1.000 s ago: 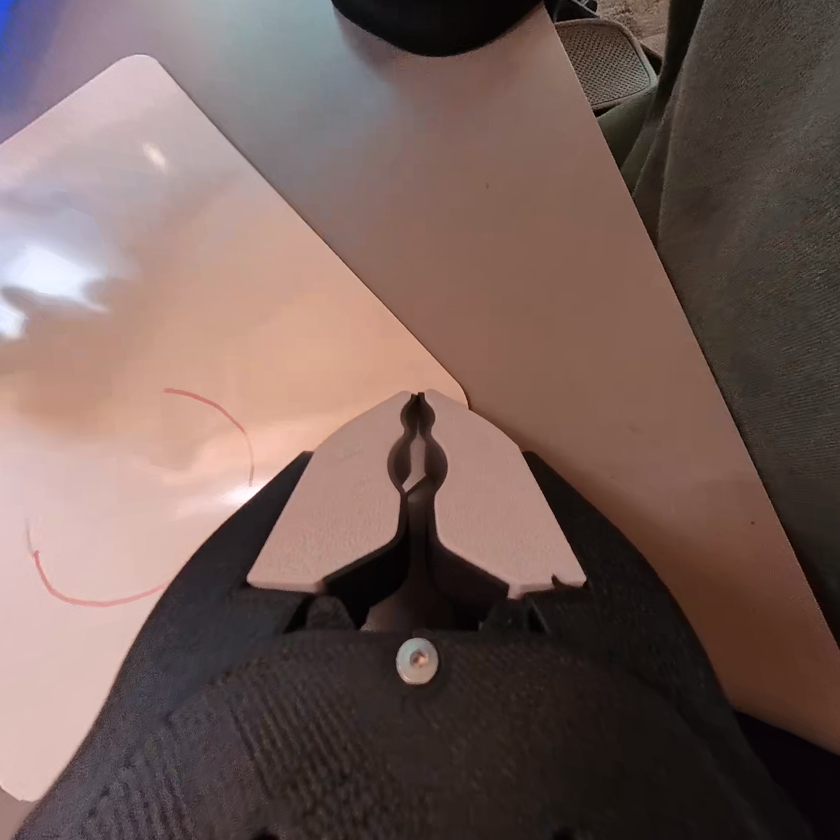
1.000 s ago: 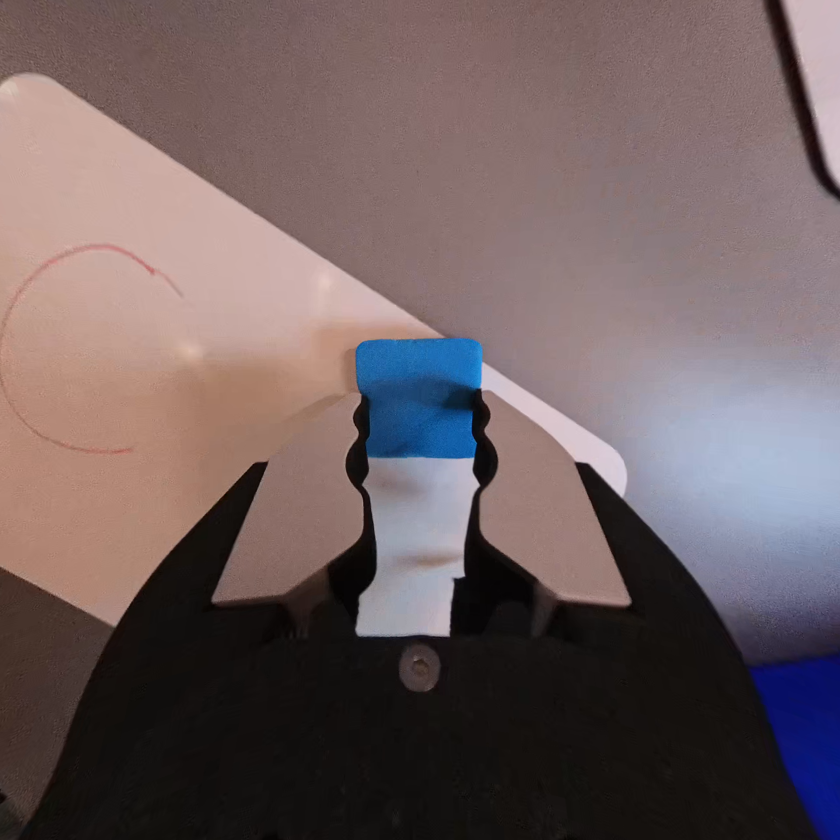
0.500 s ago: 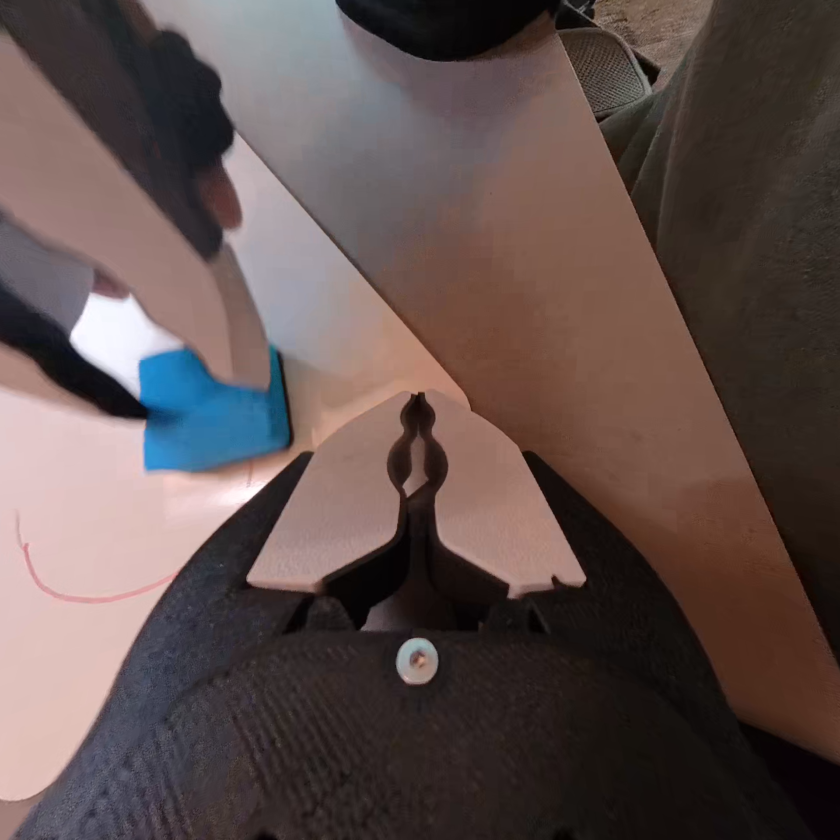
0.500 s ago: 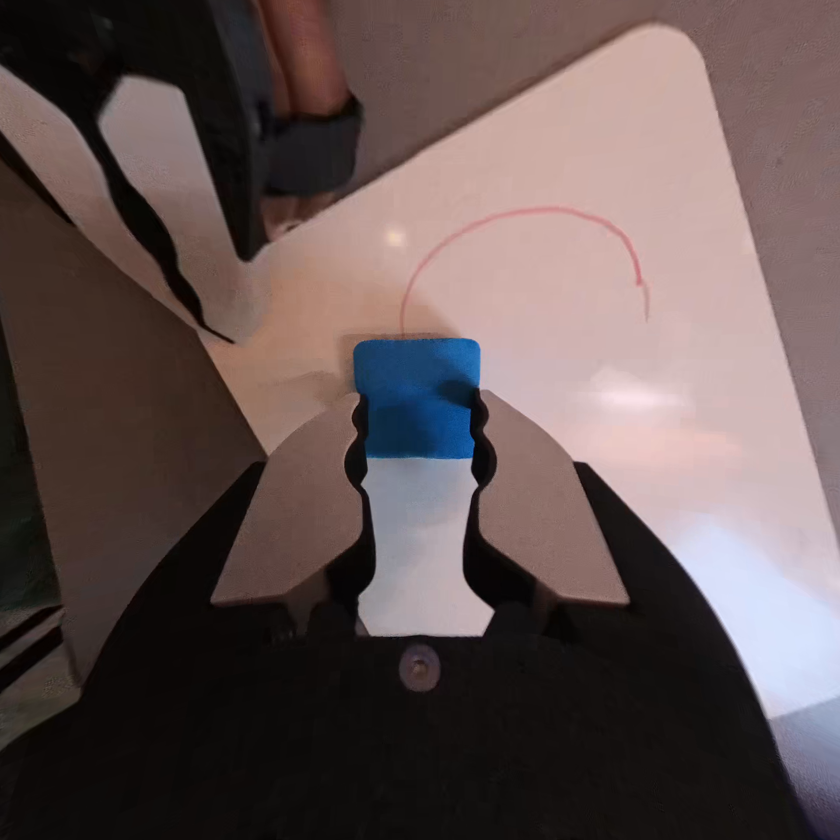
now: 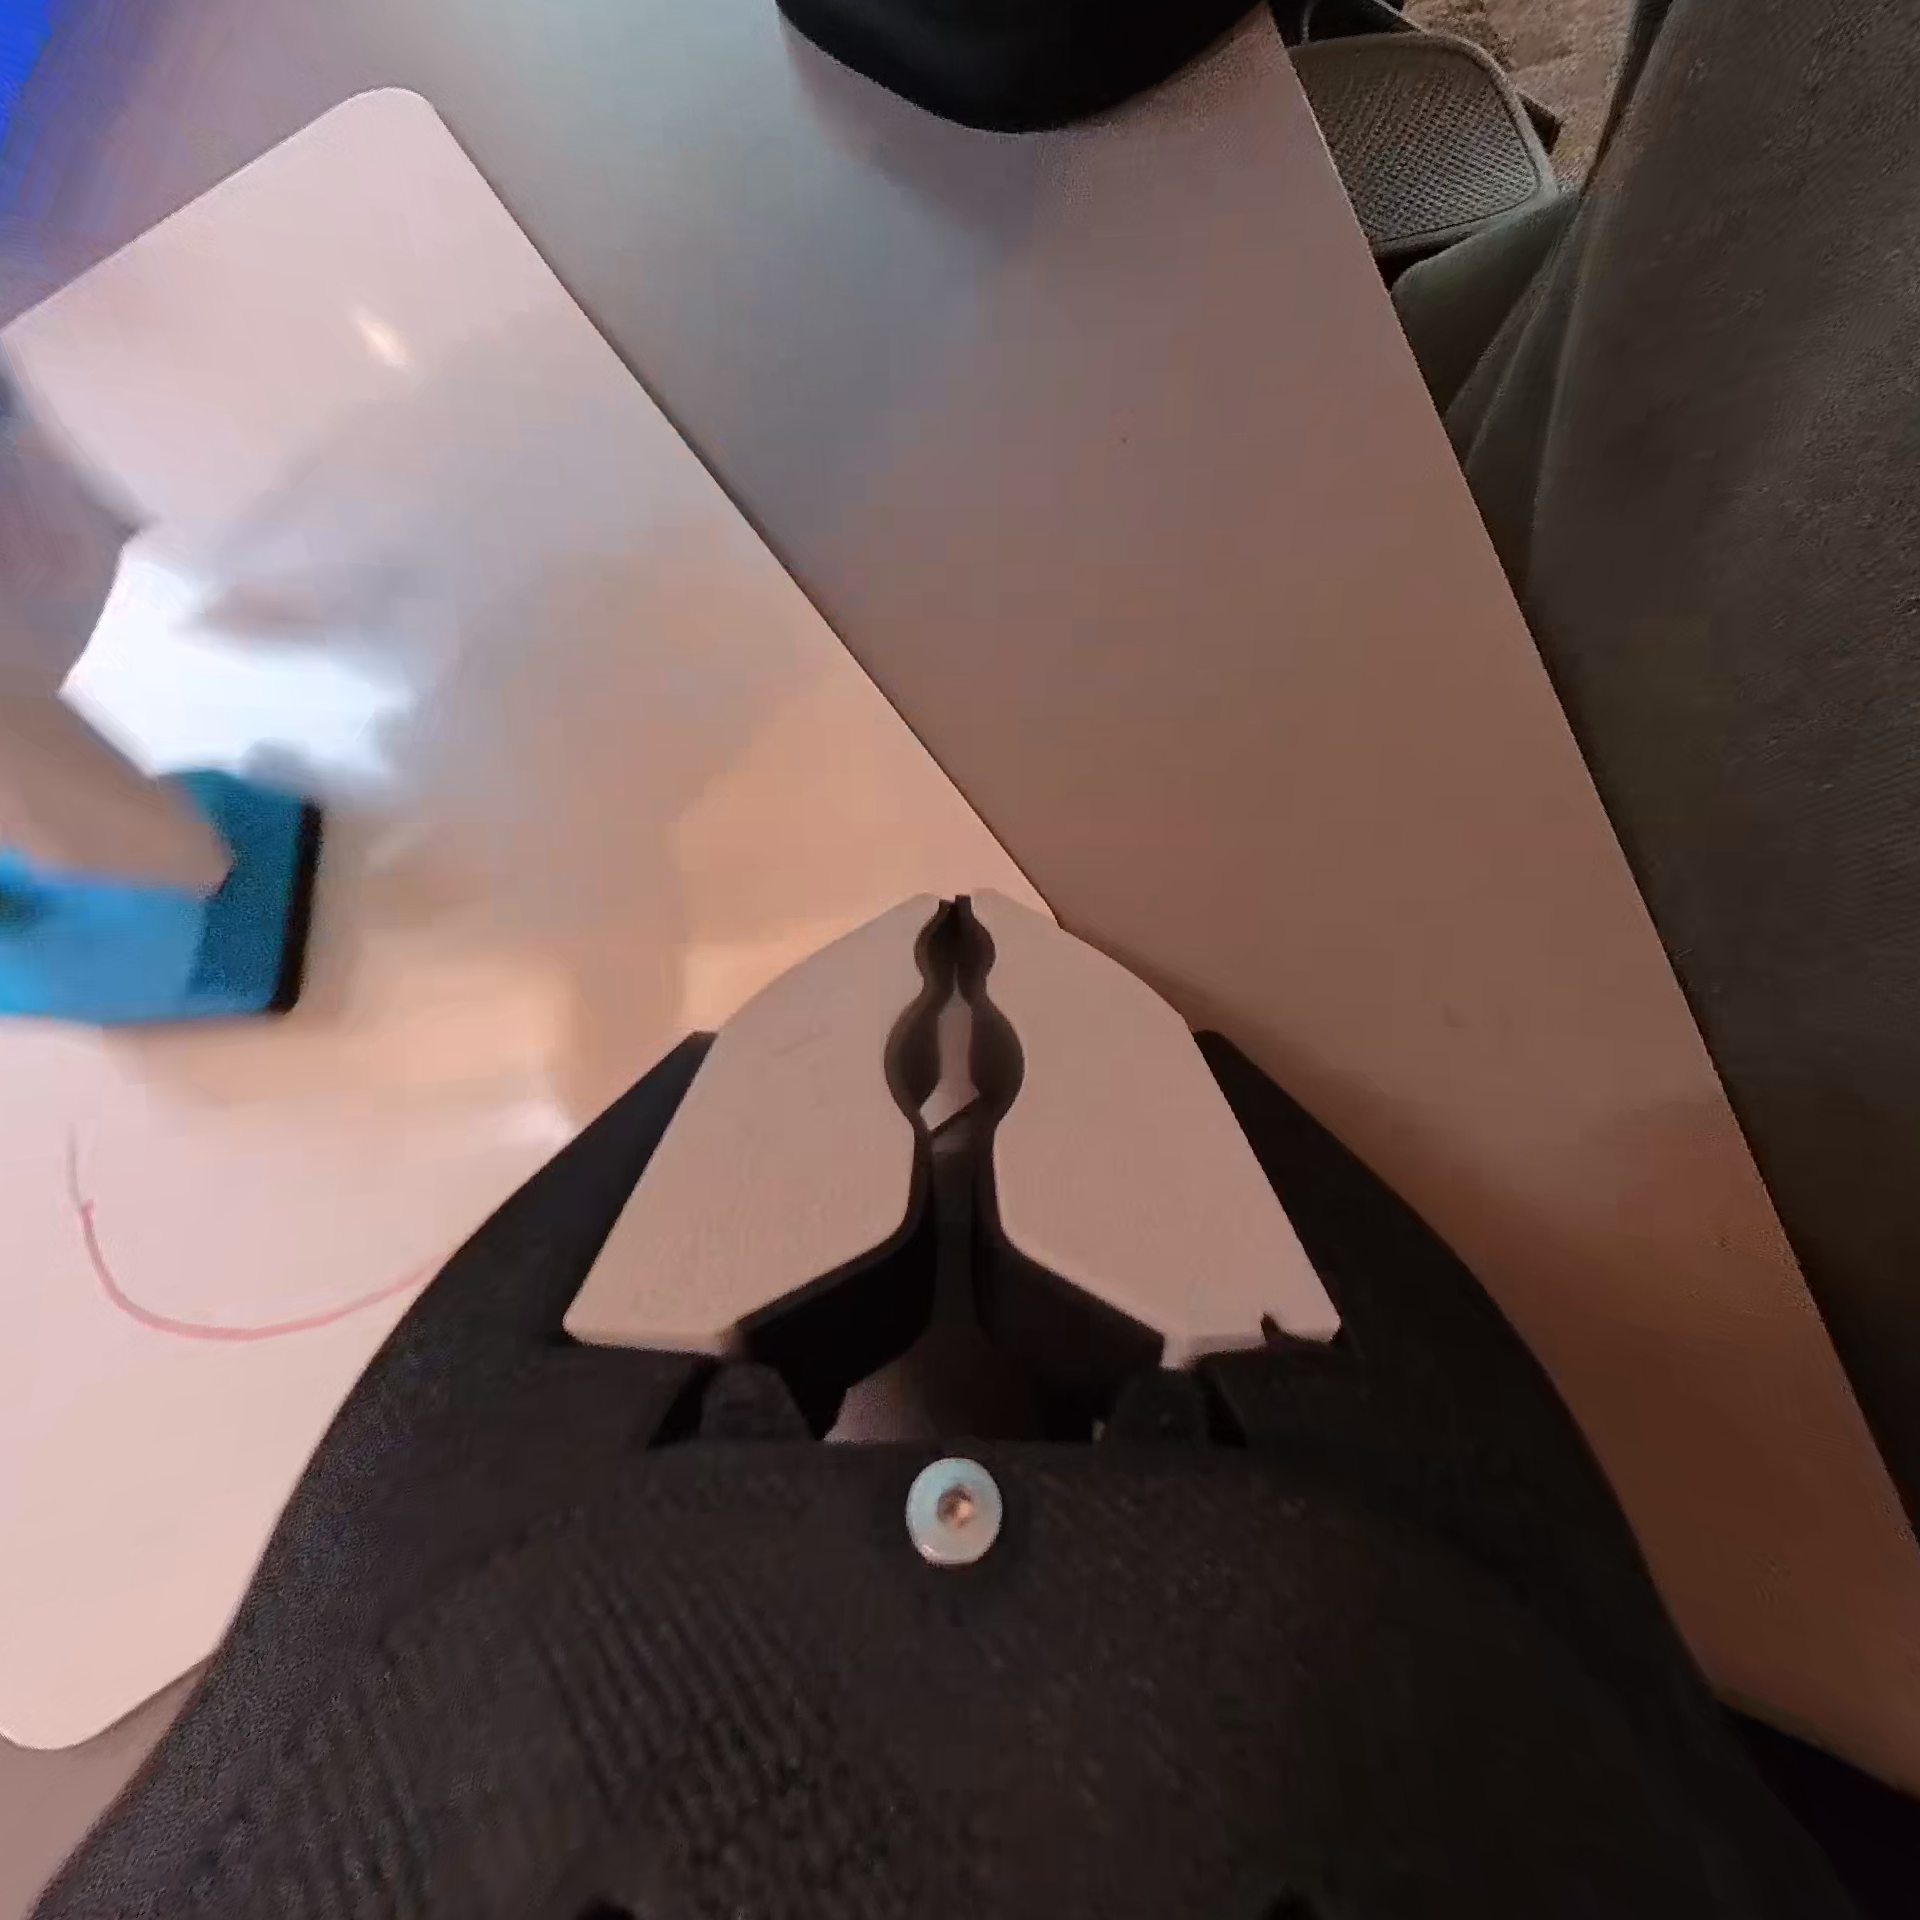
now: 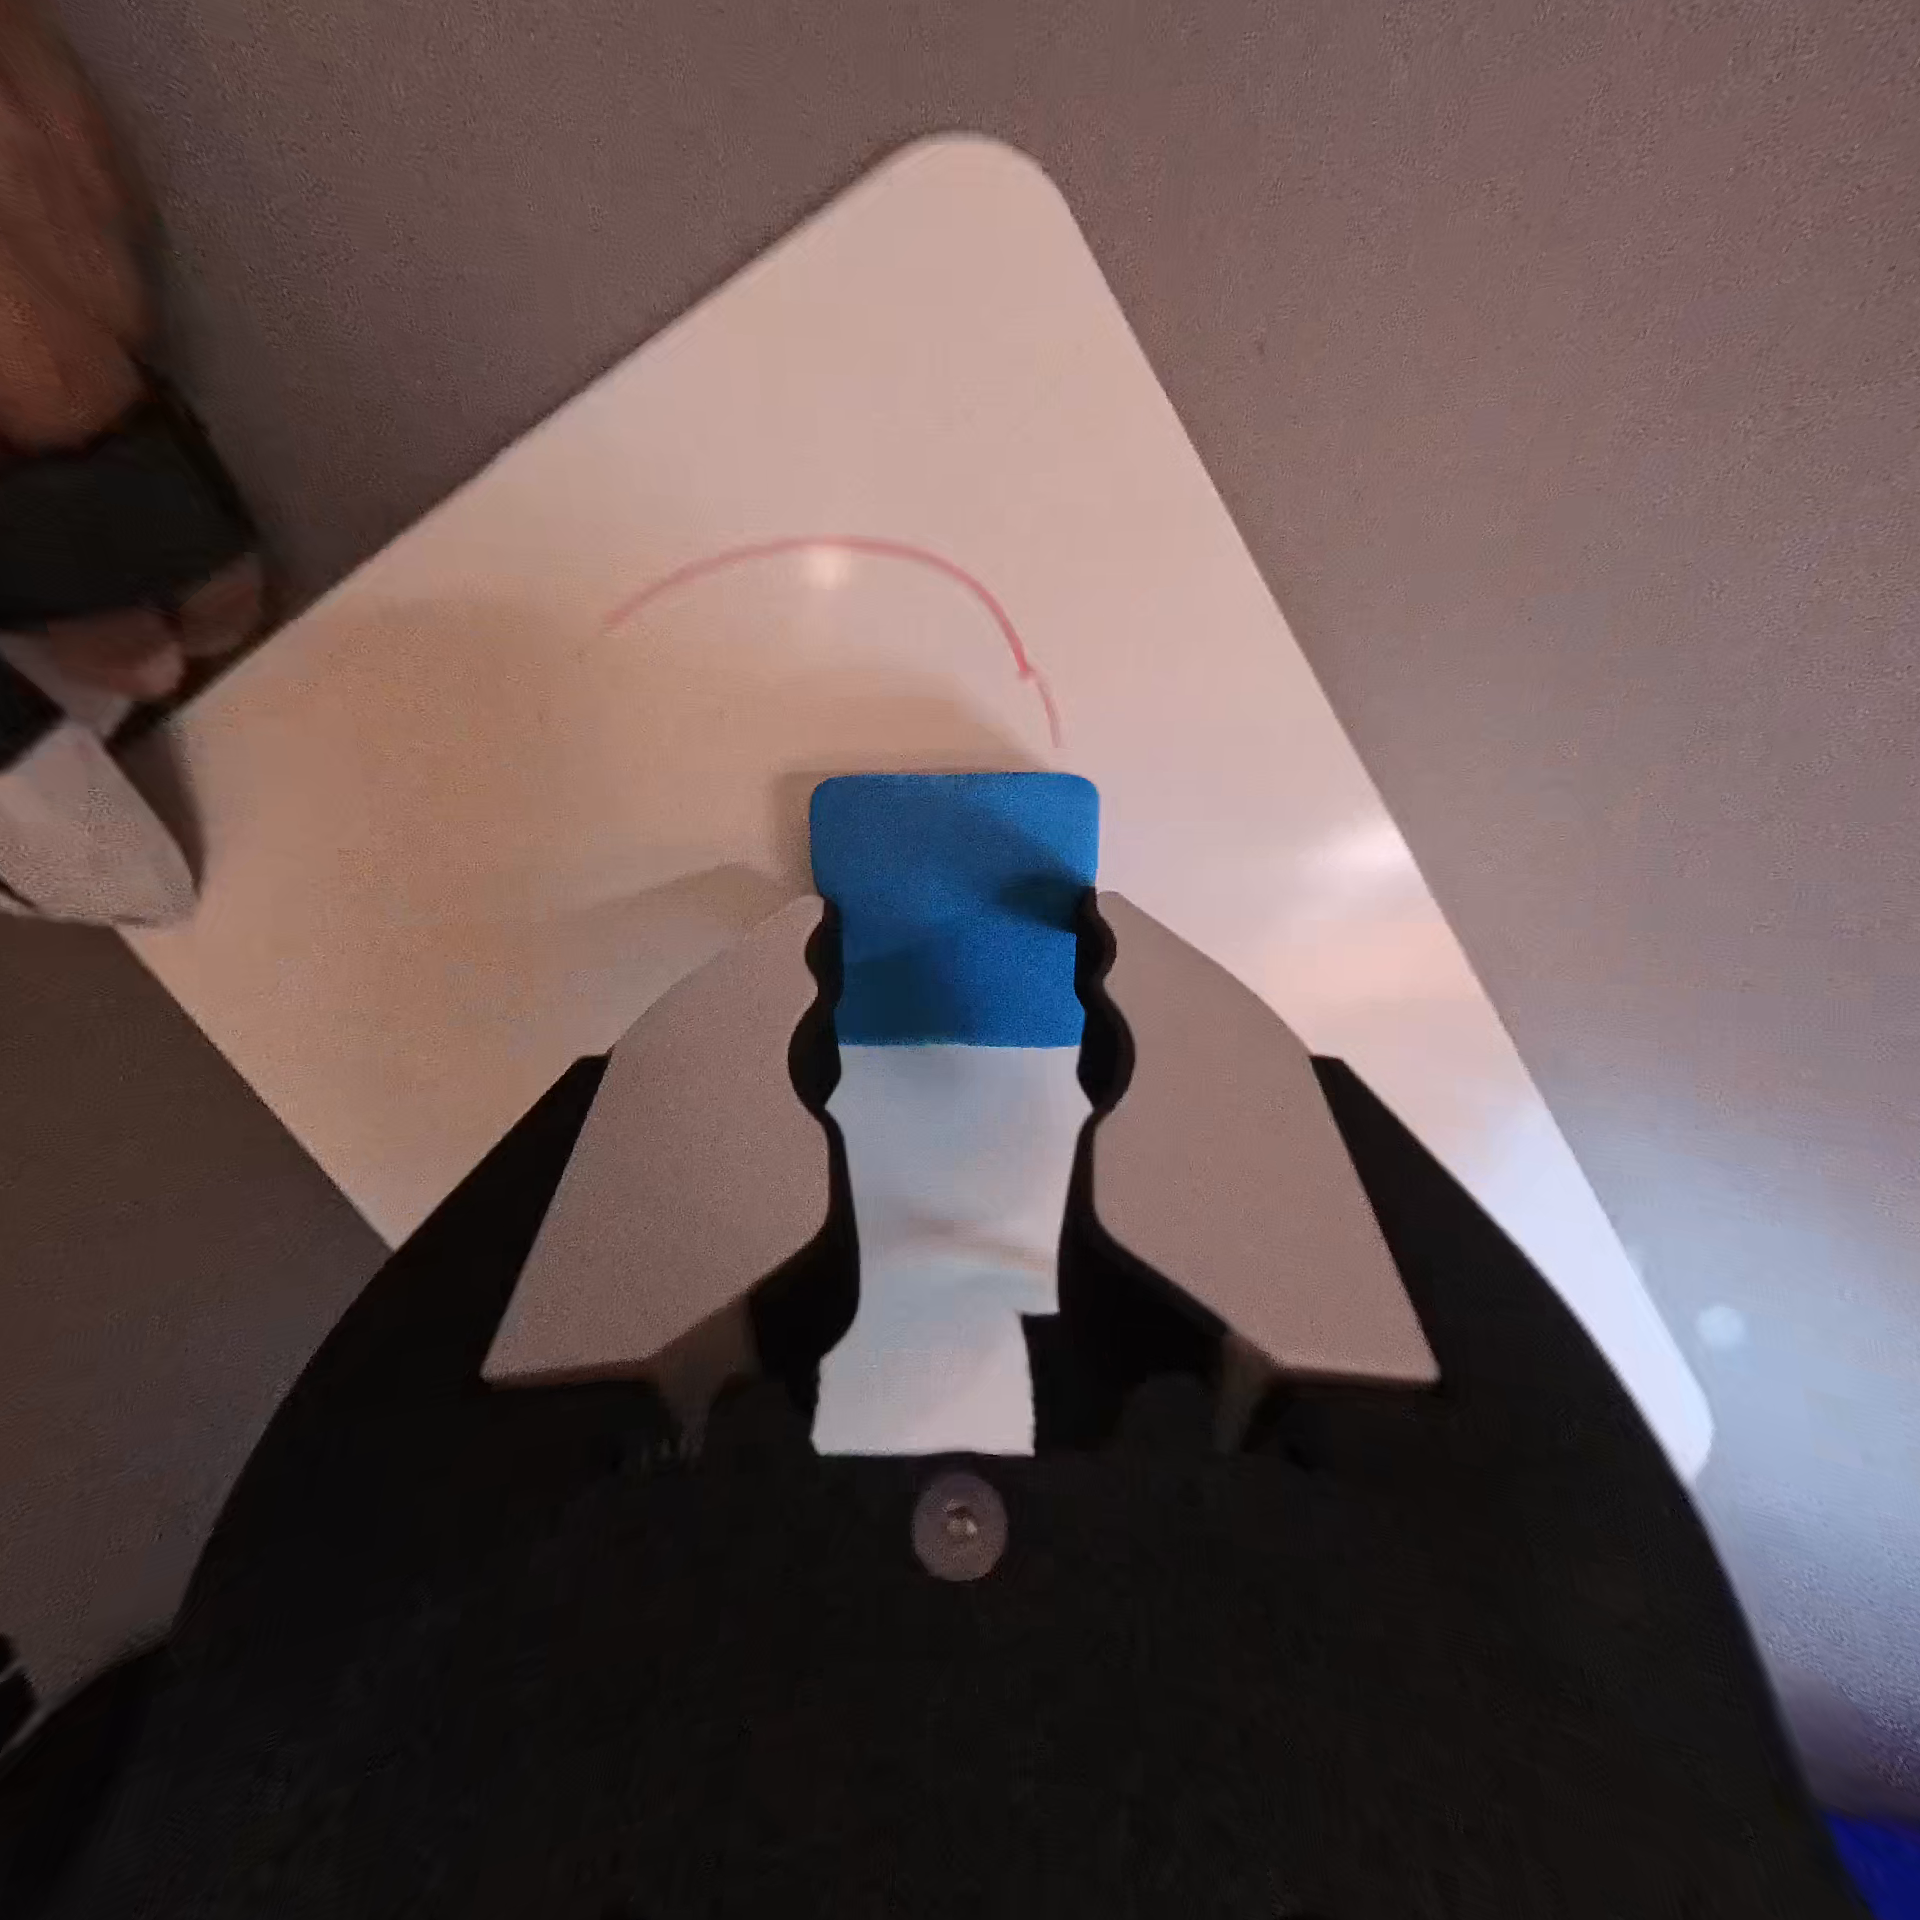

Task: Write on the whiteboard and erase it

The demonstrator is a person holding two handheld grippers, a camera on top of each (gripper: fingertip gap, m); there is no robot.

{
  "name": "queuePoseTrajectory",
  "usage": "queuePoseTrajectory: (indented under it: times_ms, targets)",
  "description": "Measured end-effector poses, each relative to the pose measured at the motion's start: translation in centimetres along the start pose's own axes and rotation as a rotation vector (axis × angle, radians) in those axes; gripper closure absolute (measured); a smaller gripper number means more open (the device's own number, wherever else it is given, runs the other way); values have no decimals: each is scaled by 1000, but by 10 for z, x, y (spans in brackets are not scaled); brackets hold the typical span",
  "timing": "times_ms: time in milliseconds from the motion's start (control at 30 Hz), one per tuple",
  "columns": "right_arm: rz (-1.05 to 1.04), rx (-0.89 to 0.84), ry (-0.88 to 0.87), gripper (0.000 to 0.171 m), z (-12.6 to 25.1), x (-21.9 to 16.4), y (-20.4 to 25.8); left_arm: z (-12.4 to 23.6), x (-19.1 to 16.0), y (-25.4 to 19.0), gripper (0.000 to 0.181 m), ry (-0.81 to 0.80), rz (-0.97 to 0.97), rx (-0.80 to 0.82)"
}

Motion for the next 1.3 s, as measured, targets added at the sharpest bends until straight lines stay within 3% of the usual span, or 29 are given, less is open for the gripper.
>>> queuePoseTrajectory:
  times_ms: [67,167,267,367,433,500,567,667,733,833,900,1000,1067,1167,1233,1300]
  targets:
    - [18,44,-6,128,10,-22,20,0,0,0,181,-5,-4,-12]
    - [130,65,-63,127,0,8,63,-2,2,0,181,-6,-2,-31]
    - [37,6,-124,127,-16,34,24,-3,2,-2,181,-2,-13,-15]
    - [-41,-24,-29,128,-4,4,-12,-2,1,-3,181,-6,-4,-15]
    - [53,43,-21,128,-3,8,22,-2,1,-2,181,-6,1,-23]
    - [180,64,-47,128,-13,40,56,-3,1,-1,181,-6,11,-31]
    - [99,35,-72,127,-24,60,31,-3,1,-2,181,-4,9,-22]
    - [-90,-38,4,128,-14,24,-33,-3,0,-3,181,-5,9,-14]
    - [-46,-15,16,128,-5,9,-9,-3,0,-2,181,-6,12,-23]
    - [119,25,-18,128,-16,45,41,-5,2,-1,181,-7,20,-37]
    - [34,-2,-50,128,-26,60,10,-5,2,-3,181,-3,12,-24]
    - [-151,-68,12,128,-16,26,-48,-5,1,-3,181,-4,13,-17]
    - [-86,-42,27,128,-10,17,-21,-5,1,-3,181,-3,13,-25]
    - [85,1,-10,128,-20,52,28,-6,2,-1,181,-3,25,-30]
    - [12,-17,-40,128,-27,60,1,-6,3,-2,181,0,23,-17]
    - [-138,-112,-2,128,-18,30,-49,-6,2,-2,181,-1,27,-16]
Point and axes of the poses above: each gripper's, where its closed fingertips meet, z back along the fingers, x out of its top, y = z × x across the jaws, the point moved 8 cm from there along z, back along the fingers, and after that the axes turned 7 degrees about -x, right-handed, at the moved point
